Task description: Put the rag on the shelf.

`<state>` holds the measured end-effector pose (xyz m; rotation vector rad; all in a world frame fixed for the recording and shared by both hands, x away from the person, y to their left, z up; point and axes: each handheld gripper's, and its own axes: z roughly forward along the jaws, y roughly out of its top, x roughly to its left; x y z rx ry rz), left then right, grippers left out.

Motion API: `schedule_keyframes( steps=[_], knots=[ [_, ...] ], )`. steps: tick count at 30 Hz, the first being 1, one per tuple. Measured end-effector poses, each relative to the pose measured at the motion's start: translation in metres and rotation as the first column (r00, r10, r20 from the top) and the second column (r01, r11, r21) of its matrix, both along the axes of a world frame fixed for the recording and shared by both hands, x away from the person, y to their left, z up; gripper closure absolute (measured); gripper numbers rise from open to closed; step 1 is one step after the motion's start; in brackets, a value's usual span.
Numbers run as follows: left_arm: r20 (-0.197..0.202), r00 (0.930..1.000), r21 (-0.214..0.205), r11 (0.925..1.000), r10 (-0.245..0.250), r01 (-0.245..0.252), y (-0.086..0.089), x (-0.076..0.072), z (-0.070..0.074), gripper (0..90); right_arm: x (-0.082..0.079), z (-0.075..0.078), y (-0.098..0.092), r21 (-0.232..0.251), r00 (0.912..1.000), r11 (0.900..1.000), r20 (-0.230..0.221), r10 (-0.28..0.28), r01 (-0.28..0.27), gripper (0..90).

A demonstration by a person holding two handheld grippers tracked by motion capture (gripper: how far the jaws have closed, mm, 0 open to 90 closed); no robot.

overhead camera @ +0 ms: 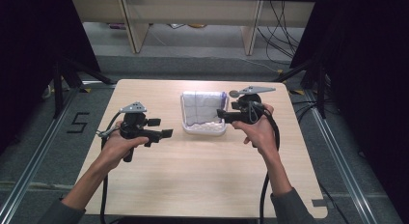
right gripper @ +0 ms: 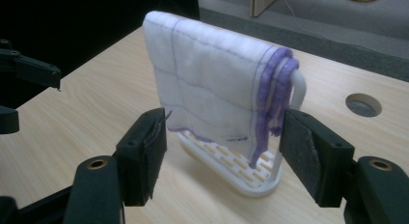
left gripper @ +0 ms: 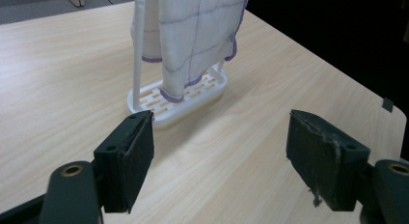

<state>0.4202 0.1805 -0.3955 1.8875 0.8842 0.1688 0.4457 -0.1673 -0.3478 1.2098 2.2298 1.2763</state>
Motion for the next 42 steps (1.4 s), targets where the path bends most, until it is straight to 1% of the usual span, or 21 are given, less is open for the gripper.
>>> schedule_keyframes(
  steps=[6, 9, 10, 11, 16, 18, 20, 21, 22, 26, 27, 28, 29, 30, 32, 34, 35, 36, 39, 40, 42],
  knots=[
    [-0.003, 1.0, -0.01, 0.9999, 0.003, -0.003, 0.004, -0.011, -0.01, 24.1, -0.013, -0.016, 0.002, 0.048, 0.9996, 0.9985, 0.007, 0.026, -0.026, 33.3],
    [-0.004, 1.0, 0.004, 1.0, -0.005, 0.005, 0.003, -0.018, -0.016, 24.0, -0.015, -0.021, 0.004, 0.035, 0.999, 0.9984, -0.004, 0.044, -0.044, 32.9],
    [0.0, 1.0, 0.015, 0.9999, -0.008, 0.008, 0.003, -0.019, -0.017, 23.8, -0.017, -0.025, 0.006, 0.012, 0.9987, 0.9986, -0.003, 0.052, -0.052, 32.4],
    [0.004, 1.0, 0.017, 0.9998, -0.007, 0.007, 0.003, -0.023, -0.018, 23.7, -0.019, -0.027, 0.008, 0.029, 0.9982, 0.9983, -0.032, 0.051, -0.051, 32.4],
    [0.001, 1.0, 0.04, 0.9992, -0.004, 0.004, 0.006, -0.033, -0.027, 23.1, -0.019, -0.039, 0.009, 0.016, 0.9963, 0.9966, -0.029, 0.081, -0.081, 31.8],
    [0.009, 0.9999, 0.056, 0.9984, -0.005, 0.004, 0.007, -0.037, -0.032, 22.9, -0.021, -0.042, 0.009, 0.021, 0.997, 0.9975, -0.037, 0.068, -0.067, 31.5],
    [-0.016, 0.9999, 0.051, 0.9987, -0.005, 0.006, 0.009, -0.041, -0.039, 22.7, -0.024, -0.045, 0.008, 0.01, 0.997, 0.9977, -0.038, 0.068, -0.067, 31.3],
    [-0.026, 0.9996, 0.052, 0.9985, -0.015, 0.017, 0.01, -0.042, -0.04, 22.6, -0.028, -0.046, 0.009, 0.026, 0.9969, 0.9982, -0.056, 0.055, -0.054, 31.2],
    [-0.019, 0.9998, 0.053, 0.9985, -0.012, 0.013, 0.011, -0.045, -0.042, 22.4, -0.028, -0.048, 0.007, 0.019, 0.9968, 0.9974, -0.038, 0.07, -0.07, 31.2],
    [-0.015, 0.9998, 0.048, 0.9988, -0.011, 0.011, 0.015, -0.052, -0.041, 21.9, -0.035, -0.049, 0.003, 0.015, 0.9973, 0.9981, -0.043, 0.06, -0.06, 31.2],
    [-0.011, 0.9999, 0.044, 0.999, -0.001, 0.002, 0.016, -0.054, -0.04, 21.9, -0.036, -0.05, 0.003, 0.031, 0.9975, 0.9981, -0.044, 0.055, -0.054, 31.2],
    [-0.011, 0.9999, 0.037, 0.9993, -0.001, 0.001, 0.016, -0.055, -0.04, 21.7, -0.039, -0.05, 0.003, 0.031, 0.9971, 0.9985, -0.06, 0.047, -0.045, 31.1],
    [-0.013, 0.9999, 0.034, 0.9994, -0.01, 0.01, 0.016, -0.056, -0.041, 21.6, -0.039, -0.051, 0.001, 0.018, 0.997, 0.9983, -0.052, 0.057, -0.056, 31.0],
    [-0.007, 1.0, 0.035, 0.9994, 0.002, -0.002, 0.015, -0.058, -0.041, 21.4, -0.041, -0.052, 0.002, 0.03, 0.9972, 0.9984, -0.057, 0.049, -0.047, 31.0],
    [-0.015, 0.9998, 0.045, 0.9989, -0.011, 0.012, 0.015, -0.06, -0.042, 21.3, -0.043, -0.056, 0.0, 0.018, 0.9975, 0.9983, -0.045, 0.056, -0.055, 30.7],
    [-0.013, 0.9998, 0.04, 0.9991, -0.016, 0.017, 0.013, -0.062, -0.044, 21.1, -0.047, -0.058, 0.001, 0.028, 0.9956, 0.9981, -0.073, 0.058, -0.056, 29.8],
    [-0.013, 0.9997, 0.046, 0.9987, -0.023, 0.023, 0.013, -0.063, -0.045, 21.1, -0.046, -0.06, 0.001, 0.014, 0.9963, 0.9974, -0.05, 0.071, -0.07, 29.7],
    [-0.006, 0.9999, 0.043, 0.999, -0.01, 0.01, 0.012, -0.065, -0.046, 21.1, -0.048, -0.06, 0.001, 0.021, 0.9954, 0.9973, -0.063, 0.072, -0.071, 29.5],
    [-0.013, 0.9997, 0.047, 0.9987, -0.02, 0.021, 0.011, -0.068, -0.05, 21.0, -0.052, -0.062, 0.002, 0.015, 0.9961, 0.997, -0.043, 0.077, -0.076, 29.2],
    [-0.011, 0.9997, 0.046, 0.9987, -0.021, 0.022, 0.011, -0.069, -0.052, 21.0, -0.054, -0.062, 0.003, 0.016, 0.9956, 0.9974, -0.061, 0.07, -0.07, 29.1],
    [-0.014, 0.9997, 0.057, 0.9981, -0.02, 0.021, 0.01, -0.072, -0.055, 21.0, -0.057, -0.065, 0.006, 0.011, 0.9942, 0.996, -0.06, 0.089, -0.088, 28.4]
  ],
)
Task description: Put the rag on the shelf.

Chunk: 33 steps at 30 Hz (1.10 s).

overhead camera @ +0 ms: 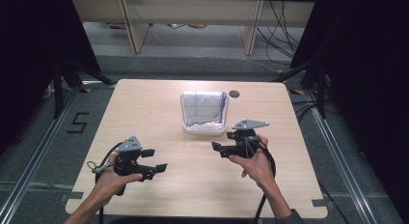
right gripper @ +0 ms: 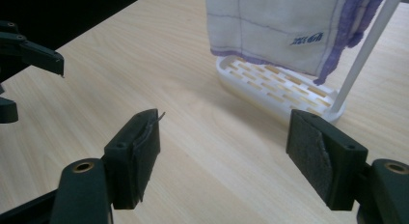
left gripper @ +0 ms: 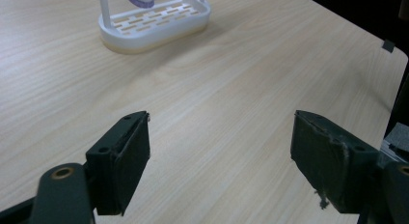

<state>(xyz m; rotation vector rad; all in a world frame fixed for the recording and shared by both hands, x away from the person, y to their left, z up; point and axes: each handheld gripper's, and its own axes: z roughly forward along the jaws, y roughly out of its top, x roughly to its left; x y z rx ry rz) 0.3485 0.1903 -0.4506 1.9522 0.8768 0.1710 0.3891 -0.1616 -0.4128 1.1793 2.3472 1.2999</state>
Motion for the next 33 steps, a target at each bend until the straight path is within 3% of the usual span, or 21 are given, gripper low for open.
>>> schedule_keyframes(
  steps=[7, 8, 11, 12, 14, 19, 21, 22, 23, 24, 27, 28, 30, 32, 33],
  knots=[
    [-0.007, 0.9998, 0.017, 0.9997, -0.018, 0.018, 0.002, -0.011, -0.01, 21.0, -0.01, -0.007, 0.007, -0.009, 0.9999, 0.9999, 0.0, 0.012, -0.012, 28.3],
    [-0.003, 0.9999, 0.018, 0.9997, -0.014, 0.014, 0.003, -0.014, -0.011, 21.0, -0.01, -0.008, 0.006, -0.03, 0.9995, 0.9993, 0.023, 0.023, -0.023, 28.3],
    [-0.002, 0.9998, 0.002, 0.9998, -0.021, 0.021, 0.006, -0.018, -0.014, 20.9, -0.016, -0.014, 0.007, -0.023, 0.9995, 0.9993, 0.016, 0.029, -0.028, 28.3],
    [0.001, 0.9998, 0.015, 0.9997, -0.018, 0.018, 0.007, -0.021, -0.014, 20.8, -0.019, -0.015, 0.007, -0.021, 0.9998, 0.9995, -0.005, 0.021, -0.021, 28.1],
    [0.013, 0.9998, 0.003, 0.9999, -0.014, 0.014, 0.008, -0.023, -0.016, 20.8, -0.02, -0.02, 0.006, -0.015, 0.9984, 0.9984, 0.015, 0.054, -0.054, 28.0],
    [0.009, 0.9999, 0.001, 0.9999, -0.013, 0.013, 0.008, -0.031, -0.022, 19.9, -0.031, -0.029, 0.004, -0.002, 0.9994, 0.9994, -0.006, 0.035, -0.035, 25.9],
    [0.011, 0.9999, 0.004, 1.0, -0.004, 0.004, 0.008, -0.035, -0.026, 19.7, -0.036, -0.033, 0.002, -0.008, 0.9995, 0.9995, -0.004, 0.03, -0.03, 24.7],
    [0.013, 0.9999, 0.008, 1.0, -0.005, 0.005, 0.008, -0.037, -0.029, 19.7, -0.038, -0.036, 0.002, 0.014, 0.9993, 0.9994, -0.017, 0.032, -0.031, 24.1],
    [0.014, 0.9999, 0.017, 0.9999, -0.003, 0.003, 0.007, -0.039, -0.031, 19.4, -0.039, -0.038, 0.0, -0.001, 0.9994, 0.9994, -0.001, 0.034, -0.034, 22.4],
    [0.014, 0.9999, 0.01, 0.9999, -0.007, 0.007, 0.006, -0.04, -0.033, 18.9, -0.043, -0.04, 0.0, 0.016, 0.9996, 0.9997, -0.025, 0.016, -0.016, 19.9],
    [0.022, 0.9998, 0.025, 0.9997, 0.002, -0.003, 0.006, -0.045, -0.038, 18.1, -0.046, -0.049, -0.003, 0.021, 0.9995, 0.9993, 0.001, 0.03, -0.03, 16.5],
    [0.023, 0.9997, 0.018, 0.9998, 0.001, -0.002, 0.006, -0.046, -0.042, 17.8, -0.049, -0.051, -0.003, 0.021, 0.9995, 0.9994, -0.016, 0.026, -0.026, 16.3],
    [0.013, 0.9999, 0.022, 0.9998, 0.006, -0.006, 0.006, -0.051, -0.046, 17.1, -0.052, -0.058, -0.005, 0.019, 0.9989, 0.9987, 0.0, 0.047, -0.047, 16.3],
    [0.025, 0.9997, 0.035, 0.9994, -0.003, 0.002, 0.006, -0.053, -0.05, 16.2, -0.057, -0.061, -0.005, 0.018, 0.9991, 0.999, -0.009, 0.042, -0.041, 16.3],
    [0.012, 0.9998, 0.043, 0.999, -0.013, 0.013, 0.008, -0.054, -0.05, 16.1, -0.059, -0.062, -0.006, 0.017, 0.9989, 0.9988, -0.011, 0.046, -0.046, 16.3]
  ],
)
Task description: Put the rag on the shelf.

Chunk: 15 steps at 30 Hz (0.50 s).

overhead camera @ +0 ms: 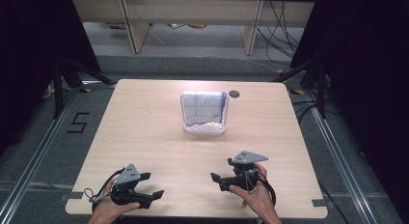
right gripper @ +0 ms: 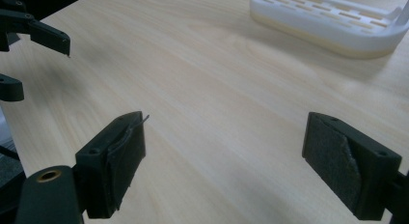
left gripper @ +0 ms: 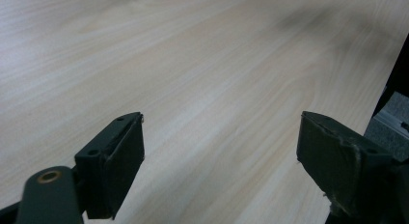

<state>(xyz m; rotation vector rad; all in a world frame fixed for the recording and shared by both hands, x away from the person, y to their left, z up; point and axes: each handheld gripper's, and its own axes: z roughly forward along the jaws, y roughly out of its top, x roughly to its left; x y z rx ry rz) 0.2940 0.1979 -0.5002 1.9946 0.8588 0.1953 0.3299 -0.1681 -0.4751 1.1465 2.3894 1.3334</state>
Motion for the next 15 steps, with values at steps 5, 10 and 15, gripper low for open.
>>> schedule_keyframes(
  steps=[5, 10, 15],
  knots=[
    [0.01, 0.9999, -0.001, 0.9999, 0.013, -0.013, 0.0, -0.005, -0.002, 16.0, -0.015, -0.007, -0.004, -0.028, 1.0, 0.9996, -0.006, -0.007, 0.007, 16.3],
    [-0.006, 0.9999, 0.035, 0.9993, -0.011, 0.011, -0.002, -0.004, -0.005, 16.0, -0.025, -0.015, -0.005, -0.088, 0.9998, 0.9961, -0.021, 0.003, -0.005, 16.4],
    [0.004, 1.0, 0.035, 0.9994, -0.003, 0.003, 0.0, -0.003, -0.007, 16.0, -0.025, -0.018, -0.003, -0.085, 0.9996, 0.9962, -0.026, 0.016, -0.018, 16.4]
  ],
)
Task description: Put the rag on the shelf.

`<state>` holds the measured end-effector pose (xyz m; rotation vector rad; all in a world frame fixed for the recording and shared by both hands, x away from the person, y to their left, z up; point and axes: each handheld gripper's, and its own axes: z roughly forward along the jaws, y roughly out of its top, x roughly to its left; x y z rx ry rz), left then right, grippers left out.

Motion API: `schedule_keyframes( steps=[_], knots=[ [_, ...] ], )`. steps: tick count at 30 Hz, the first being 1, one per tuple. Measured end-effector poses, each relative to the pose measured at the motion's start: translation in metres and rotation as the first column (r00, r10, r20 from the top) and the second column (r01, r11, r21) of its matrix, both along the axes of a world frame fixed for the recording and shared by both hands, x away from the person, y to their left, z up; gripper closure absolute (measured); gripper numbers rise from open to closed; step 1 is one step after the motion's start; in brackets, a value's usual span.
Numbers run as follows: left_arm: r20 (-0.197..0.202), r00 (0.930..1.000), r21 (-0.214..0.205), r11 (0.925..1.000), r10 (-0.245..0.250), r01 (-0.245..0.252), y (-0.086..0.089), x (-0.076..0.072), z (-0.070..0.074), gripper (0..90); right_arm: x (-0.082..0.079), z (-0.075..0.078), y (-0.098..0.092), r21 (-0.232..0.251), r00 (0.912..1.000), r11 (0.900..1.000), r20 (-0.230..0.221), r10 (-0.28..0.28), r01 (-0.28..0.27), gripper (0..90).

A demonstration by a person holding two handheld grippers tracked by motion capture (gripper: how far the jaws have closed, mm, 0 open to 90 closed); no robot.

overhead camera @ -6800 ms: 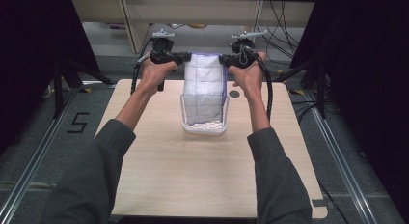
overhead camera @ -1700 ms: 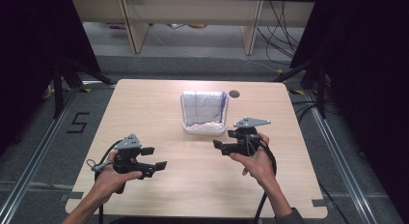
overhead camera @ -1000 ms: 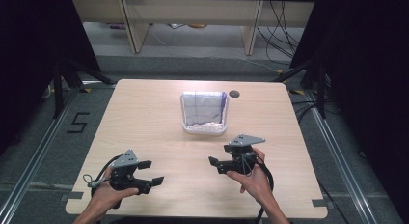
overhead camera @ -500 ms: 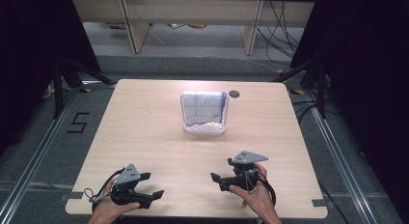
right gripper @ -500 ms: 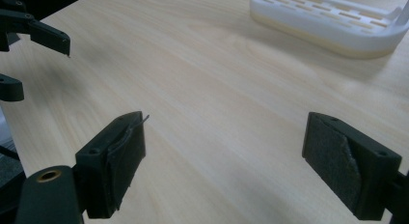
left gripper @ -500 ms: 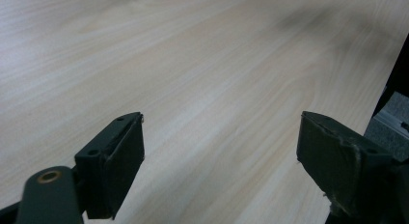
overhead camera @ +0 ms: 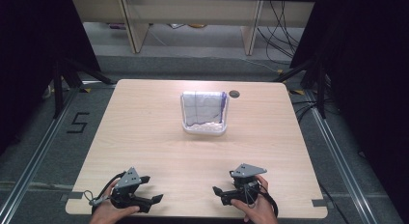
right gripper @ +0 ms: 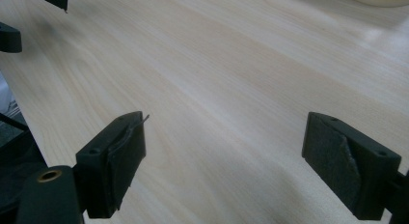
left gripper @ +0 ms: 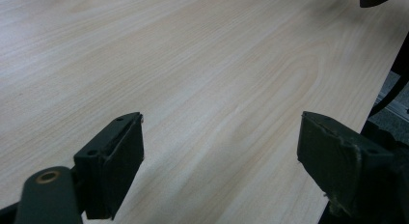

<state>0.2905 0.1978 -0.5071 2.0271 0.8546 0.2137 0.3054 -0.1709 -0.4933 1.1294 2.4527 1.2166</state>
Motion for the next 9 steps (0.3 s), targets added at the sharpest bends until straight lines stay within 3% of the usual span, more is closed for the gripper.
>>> schedule_keyframes(
  steps=[3, 8, 9],
  knots=[
    [-0.009, 1.0, 0.013, 0.9999, 0.002, -0.002, 0.0009, 0.0008, 0.0003, 16.0, -0.0016, 0.0004, 0.0007, -0.023, 0.9998, 0.9997, -0.014, -0.012, 0.012, 16.4],
    [-0.013, 0.9997, 0.019, 0.9996, 0.02, -0.019, 0.0026, 0.0032, -0.0018, 16.1, 0.0001, -0.0012, 0.0004, -0.025, 1.0, 0.9997, 0.0, -0.003, 0.003, 16.4],
    [-0.013, 0.9997, 0.019, 0.9996, 0.02, -0.019, 0.0026, 0.0032, -0.0018, 16.1, 0.0022, -0.0023, -0.0002, -0.036, 0.9997, 0.9992, 0.02, 0.016, -0.015, 16.4]
  ],
)
